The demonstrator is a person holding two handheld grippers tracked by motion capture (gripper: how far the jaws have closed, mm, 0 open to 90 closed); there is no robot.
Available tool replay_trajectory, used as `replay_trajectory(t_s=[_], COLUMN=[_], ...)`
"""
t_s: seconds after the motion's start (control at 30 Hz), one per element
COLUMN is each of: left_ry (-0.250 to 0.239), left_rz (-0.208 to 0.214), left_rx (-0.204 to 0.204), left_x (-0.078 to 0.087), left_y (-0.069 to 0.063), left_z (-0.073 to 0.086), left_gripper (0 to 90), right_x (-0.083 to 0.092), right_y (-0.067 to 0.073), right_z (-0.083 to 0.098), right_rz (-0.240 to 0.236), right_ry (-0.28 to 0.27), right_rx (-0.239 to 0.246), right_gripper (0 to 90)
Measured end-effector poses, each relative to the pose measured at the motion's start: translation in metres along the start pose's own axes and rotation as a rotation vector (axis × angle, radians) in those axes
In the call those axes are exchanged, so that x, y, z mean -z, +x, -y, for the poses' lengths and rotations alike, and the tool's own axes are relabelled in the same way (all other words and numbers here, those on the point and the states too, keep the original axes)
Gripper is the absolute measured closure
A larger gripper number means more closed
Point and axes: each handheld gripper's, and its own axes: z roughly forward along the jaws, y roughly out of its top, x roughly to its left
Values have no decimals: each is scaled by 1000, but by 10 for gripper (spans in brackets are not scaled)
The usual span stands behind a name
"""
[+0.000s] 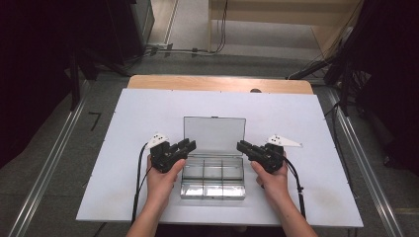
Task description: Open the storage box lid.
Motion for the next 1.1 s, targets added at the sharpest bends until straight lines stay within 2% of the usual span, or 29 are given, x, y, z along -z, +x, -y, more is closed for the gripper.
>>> replay_trajectory(t_s=[0.2, 0.5, 0.63, 1.1], left_ry=[11, 41, 53, 105], left_rz=[4, 16, 14, 21], left_rx=[10, 55, 44, 78], left_x=[-2, -7, -9, -15], left_y=[2, 7, 8, 12], left_z=[-1, -1, 0, 0], left_gripper=[640, 630, 609, 563], right_x=[-2, -6, -8, -11], right_y=[-1, -6, -7, -11], right_z=[1, 2, 3, 5], right_rz=[5, -2, -2, 4], right_ry=[2, 12, 20, 51], right_rx=[-2, -31, -44, -90], right_gripper=[741, 711, 700, 662])
